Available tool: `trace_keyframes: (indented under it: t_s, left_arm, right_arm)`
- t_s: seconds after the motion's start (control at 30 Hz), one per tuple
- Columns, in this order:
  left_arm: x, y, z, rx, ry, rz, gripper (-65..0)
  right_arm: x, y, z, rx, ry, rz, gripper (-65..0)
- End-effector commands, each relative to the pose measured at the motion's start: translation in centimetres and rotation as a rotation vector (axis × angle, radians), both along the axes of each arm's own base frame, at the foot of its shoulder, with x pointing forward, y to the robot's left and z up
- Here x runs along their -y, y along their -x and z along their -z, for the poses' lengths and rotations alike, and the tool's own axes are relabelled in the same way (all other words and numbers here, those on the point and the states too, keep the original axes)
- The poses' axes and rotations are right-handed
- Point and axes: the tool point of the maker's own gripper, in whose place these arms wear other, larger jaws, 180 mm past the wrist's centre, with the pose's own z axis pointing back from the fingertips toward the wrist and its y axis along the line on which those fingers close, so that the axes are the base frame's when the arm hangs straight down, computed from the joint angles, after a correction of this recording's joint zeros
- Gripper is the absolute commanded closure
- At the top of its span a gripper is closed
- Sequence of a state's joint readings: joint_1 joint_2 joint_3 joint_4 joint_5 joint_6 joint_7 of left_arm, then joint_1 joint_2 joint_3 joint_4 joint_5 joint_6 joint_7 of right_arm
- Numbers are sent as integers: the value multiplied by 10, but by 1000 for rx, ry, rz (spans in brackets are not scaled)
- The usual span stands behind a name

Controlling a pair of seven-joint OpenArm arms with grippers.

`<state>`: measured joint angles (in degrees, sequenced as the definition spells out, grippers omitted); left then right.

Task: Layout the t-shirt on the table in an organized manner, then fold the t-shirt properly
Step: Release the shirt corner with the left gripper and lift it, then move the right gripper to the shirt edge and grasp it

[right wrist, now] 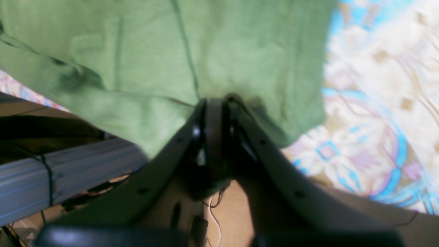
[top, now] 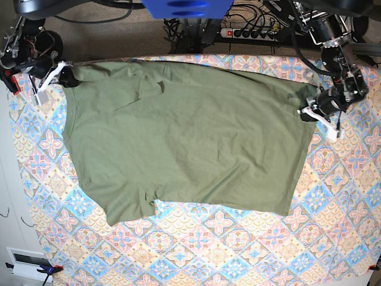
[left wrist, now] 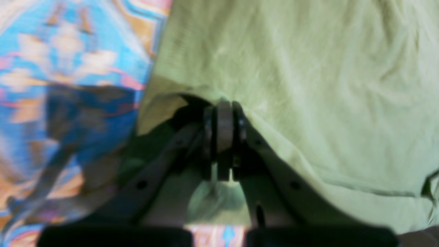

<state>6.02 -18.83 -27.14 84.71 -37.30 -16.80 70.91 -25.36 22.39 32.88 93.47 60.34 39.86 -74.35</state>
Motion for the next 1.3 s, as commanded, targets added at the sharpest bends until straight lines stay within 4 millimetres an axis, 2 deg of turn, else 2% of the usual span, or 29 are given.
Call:
trace_keyframes:
  t_s: [0.0, 0.07, 0.17, 0.33, 0.43, 0.57, 0.63, 0.77, 0.83, 0.97, 1.27]
  left_arm:
    - [-3, -20, -15, 74, -10, 4, 0]
    - [0, -22, -11, 75, 3, 2, 0]
    - [-1, -35, -20, 115, 7, -7, 0]
    - [-1, -49, -34, 162, 2, -4, 0]
    - [-8, -52, -41, 189, 18, -35, 0]
    - [-2, -54, -46, 229, 89, -83, 0]
    - [-4, -55, -48, 241, 106, -98, 0]
    - [2, -67, -57, 277, 128, -104, 0]
    - [-5, -69, -61, 304, 131, -135, 0]
    - [-19, -72, -70, 344, 128, -185, 0]
    - [-24, -75, -73, 372, 124, -207, 0]
  right_arm:
    - [7, -9, -13, 47, 17, -3, -18]
    - [8, -18, -17, 72, 18, -1, -18]
    - [8, -45, -31, 146, 14, 2, -18]
    - [14, -56, -23, 139, -26, 46, -18]
    - [17, -50, -12, 104, -50, 71, -18]
    - [20, -45, -1, 73, -72, 97, -18]
    - [21, -44, 1, 67, -76, 103, -18]
    - [24, -55, -3, 74, -91, 145, -18]
    - [25, -53, -2, 66, -93, 153, -18]
    - [30, -40, 4, 36, -88, 177, -18]
    - [60, -7, 15, -48, 20, 233, -18]
